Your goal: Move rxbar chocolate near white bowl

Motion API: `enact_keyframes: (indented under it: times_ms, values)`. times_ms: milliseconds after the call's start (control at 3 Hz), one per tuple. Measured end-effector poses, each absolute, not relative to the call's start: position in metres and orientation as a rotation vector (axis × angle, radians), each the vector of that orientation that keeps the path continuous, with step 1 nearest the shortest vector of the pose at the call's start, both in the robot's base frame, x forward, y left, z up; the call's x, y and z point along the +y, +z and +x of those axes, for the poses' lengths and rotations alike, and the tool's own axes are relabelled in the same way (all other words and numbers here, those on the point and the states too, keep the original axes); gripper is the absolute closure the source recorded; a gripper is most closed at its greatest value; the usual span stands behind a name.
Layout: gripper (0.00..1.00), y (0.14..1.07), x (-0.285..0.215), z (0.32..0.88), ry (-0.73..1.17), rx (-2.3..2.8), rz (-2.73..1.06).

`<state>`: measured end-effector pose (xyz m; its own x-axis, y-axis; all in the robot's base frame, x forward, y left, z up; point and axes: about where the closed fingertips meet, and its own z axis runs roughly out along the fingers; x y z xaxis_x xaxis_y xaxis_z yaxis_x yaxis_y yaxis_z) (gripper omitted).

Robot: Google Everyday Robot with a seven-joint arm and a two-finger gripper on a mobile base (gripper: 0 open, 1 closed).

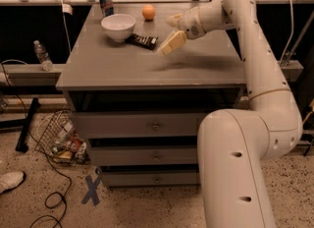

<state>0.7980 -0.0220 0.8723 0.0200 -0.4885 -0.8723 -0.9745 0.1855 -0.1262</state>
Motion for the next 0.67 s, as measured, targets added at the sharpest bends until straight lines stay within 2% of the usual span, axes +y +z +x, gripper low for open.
enact_keyframes:
  times_ms: [667]
  values:
    - [0.00,0.906,-0.133,0.797,0.547,1.710,-1.244]
